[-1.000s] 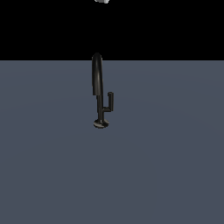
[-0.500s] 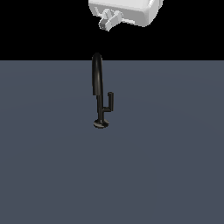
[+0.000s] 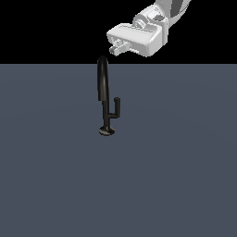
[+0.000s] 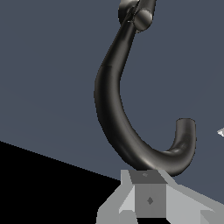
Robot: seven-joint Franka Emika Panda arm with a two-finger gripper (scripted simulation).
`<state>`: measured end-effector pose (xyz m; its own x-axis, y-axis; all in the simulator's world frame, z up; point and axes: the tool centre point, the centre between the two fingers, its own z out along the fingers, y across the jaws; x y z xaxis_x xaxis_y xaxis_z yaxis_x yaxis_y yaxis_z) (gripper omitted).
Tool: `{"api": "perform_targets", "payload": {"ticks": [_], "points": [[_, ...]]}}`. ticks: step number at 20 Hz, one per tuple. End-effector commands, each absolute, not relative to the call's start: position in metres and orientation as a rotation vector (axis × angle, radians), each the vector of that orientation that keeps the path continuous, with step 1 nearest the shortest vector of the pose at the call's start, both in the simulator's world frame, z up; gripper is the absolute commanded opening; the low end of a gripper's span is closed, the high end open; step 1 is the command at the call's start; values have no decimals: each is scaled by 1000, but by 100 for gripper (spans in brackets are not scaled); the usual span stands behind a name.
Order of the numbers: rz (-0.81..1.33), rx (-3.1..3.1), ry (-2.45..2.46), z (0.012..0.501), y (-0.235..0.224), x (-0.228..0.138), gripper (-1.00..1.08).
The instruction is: Turn on the faucet by rotating a designated handle.
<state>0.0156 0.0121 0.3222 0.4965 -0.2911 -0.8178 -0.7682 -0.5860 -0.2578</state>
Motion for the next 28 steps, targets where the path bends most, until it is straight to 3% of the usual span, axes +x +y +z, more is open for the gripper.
{"api": "perform_targets", "payload": {"ticks": [1, 15, 28], "points": [[1037, -2045, 904, 308, 10, 28, -100], [1224, -1547, 1108, 206, 4, 84, -100], [1297, -1263, 1196, 144, 8, 102, -100]]}}
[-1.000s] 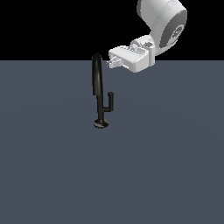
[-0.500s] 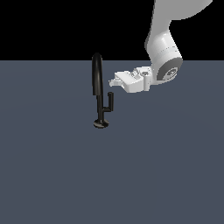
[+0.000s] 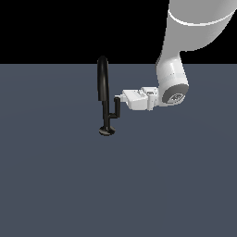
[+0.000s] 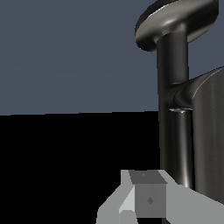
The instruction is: Turn on the faucet by rotating a designated handle.
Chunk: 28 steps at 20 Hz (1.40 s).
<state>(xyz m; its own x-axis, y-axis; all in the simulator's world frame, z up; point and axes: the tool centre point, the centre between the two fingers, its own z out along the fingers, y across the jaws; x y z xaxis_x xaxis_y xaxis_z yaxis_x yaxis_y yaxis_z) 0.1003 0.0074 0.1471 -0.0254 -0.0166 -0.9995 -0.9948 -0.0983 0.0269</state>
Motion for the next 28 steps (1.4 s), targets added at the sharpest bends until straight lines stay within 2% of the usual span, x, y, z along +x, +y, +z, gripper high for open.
{"api": "perform_targets", "payload": {"ticks": [1, 7, 28], "points": [[1298, -1257, 1198, 143, 8, 102, -100], [1299, -1253, 1199, 141, 8, 102, -100], [1299, -1253, 1199, 158, 5, 57, -100]]}}
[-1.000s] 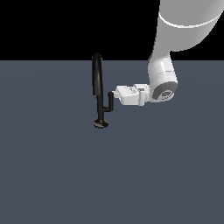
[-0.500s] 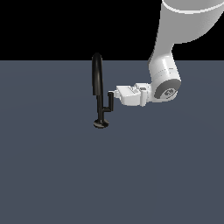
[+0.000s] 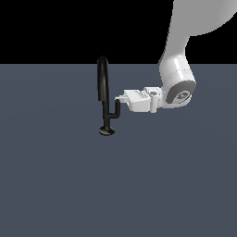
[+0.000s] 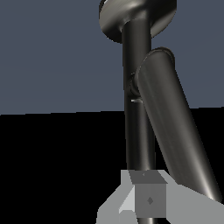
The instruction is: Turn on the faucet by rotating a designated handle.
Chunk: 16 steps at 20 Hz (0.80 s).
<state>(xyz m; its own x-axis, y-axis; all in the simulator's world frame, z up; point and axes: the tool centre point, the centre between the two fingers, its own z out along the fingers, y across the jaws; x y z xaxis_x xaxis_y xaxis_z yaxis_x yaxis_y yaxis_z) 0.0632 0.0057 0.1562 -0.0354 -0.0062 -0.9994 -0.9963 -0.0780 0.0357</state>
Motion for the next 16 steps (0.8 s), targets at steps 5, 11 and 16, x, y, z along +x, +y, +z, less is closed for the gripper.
{"api": "perform_targets", "payload": {"ticks": [5, 11, 16], "points": [[1291, -1254, 1200, 157, 5, 53, -100], [1294, -1254, 1199, 150, 3, 34, -100], [1296, -1253, 1199, 144, 2, 17, -100]]}}
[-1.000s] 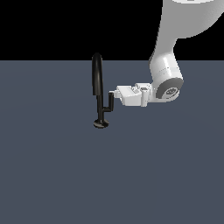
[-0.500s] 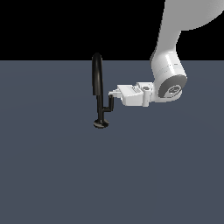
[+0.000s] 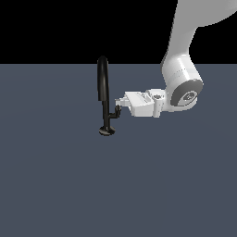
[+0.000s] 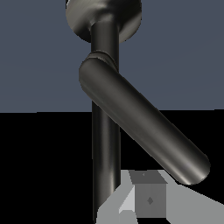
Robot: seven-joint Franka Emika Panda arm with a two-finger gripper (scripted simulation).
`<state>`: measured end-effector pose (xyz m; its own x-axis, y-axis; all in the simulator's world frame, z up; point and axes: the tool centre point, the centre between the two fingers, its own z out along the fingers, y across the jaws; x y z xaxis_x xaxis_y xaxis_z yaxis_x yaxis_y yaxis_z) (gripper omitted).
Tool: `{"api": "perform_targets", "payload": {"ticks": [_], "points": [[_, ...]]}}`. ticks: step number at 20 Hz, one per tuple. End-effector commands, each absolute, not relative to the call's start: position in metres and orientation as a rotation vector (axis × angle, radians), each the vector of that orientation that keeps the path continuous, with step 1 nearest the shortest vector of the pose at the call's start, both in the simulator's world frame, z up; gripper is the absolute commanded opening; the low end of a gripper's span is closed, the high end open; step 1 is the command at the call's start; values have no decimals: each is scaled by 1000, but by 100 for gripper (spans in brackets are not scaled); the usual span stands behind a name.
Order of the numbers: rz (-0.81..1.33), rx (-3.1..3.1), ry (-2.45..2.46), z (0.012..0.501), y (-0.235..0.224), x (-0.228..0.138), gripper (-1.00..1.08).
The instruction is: Turn on the faucet by rotating a designated handle.
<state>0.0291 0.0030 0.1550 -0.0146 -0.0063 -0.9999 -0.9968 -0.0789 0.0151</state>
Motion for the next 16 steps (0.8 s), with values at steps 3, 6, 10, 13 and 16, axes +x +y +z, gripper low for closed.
{"api": "perform_targets", "payload": {"ticks": [3, 6, 10, 13, 16], "points": [[1298, -1253, 1198, 140, 1, 7, -100], [1280, -1264, 1186, 149, 2, 13, -100], [1288, -1259, 1191, 122, 1, 0, -100], [1294, -1256, 1195, 102, 0, -10, -100], [1297, -1254, 1197, 88, -1, -16, -100]]}}
